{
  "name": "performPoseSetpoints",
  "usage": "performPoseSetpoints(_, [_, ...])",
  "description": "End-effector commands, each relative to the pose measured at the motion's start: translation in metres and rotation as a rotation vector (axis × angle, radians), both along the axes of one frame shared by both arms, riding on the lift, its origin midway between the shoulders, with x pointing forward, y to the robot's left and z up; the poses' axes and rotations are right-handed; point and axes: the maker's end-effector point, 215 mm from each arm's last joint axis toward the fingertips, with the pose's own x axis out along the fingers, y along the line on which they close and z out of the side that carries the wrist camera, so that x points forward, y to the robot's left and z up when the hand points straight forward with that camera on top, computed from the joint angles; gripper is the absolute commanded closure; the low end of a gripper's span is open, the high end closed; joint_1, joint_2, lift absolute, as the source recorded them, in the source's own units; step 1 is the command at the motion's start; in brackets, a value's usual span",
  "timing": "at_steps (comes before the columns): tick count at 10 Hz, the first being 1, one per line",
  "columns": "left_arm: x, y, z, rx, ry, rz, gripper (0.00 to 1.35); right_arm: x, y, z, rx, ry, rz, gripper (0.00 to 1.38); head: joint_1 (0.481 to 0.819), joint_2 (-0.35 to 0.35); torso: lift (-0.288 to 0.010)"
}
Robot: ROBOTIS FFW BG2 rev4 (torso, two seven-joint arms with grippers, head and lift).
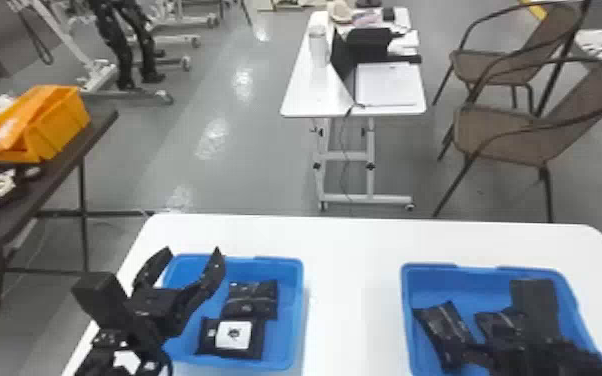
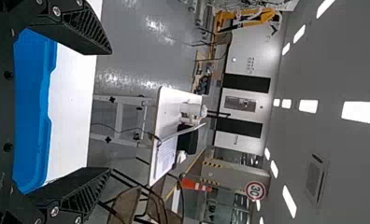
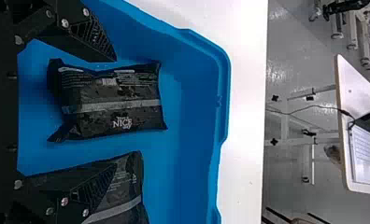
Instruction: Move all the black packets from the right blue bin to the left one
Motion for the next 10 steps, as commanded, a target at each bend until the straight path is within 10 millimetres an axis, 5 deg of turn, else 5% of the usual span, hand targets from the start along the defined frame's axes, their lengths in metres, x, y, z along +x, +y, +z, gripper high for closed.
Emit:
performPoseSetpoints(1, [0.000,0.000,0.000,-0.002,0.000,0.002,0.14,0.000,0.001,-0.010,-0.004,0.025,0.020,0.24,0.695,0.155,0.000])
performPoseSetpoints(4, [0.001,0.002,0.000,-0.003,0.003,0.005,0.14,-0.009,0.002,-0.031,-0.016,0.092,0.061,0.25,0.695,0.161,0.000])
performPoseSetpoints(5, [0.001,0.002,-0.001,-0.003,0.004,0.005,0.14,-0.009,0.007,-0.037,-0.010,0.105,0.093,0.44,0.695,0.161,0.000])
performPoseSetpoints(6, [0.002,0.001,-0.002,-0.006,0.007,0.002,0.14,-0.005,0.009,-0.036,-0.004,0.091,0.104,0.90,0.695,0.167,0.000])
performPoseSetpoints(7, [0.002,0.000,-0.004,-0.013,0.013,0.001,0.14,-0.001,0.011,-0.032,0.001,0.062,0.106,1.12,0.695,0.171,0.000])
performPoseSetpoints(10, [0.003,-0.001,-0.005,-0.028,0.013,-0.001,0.14,0.010,0.018,-0.008,0.040,-0.042,0.102,1.24,0.695,0.173,0.000])
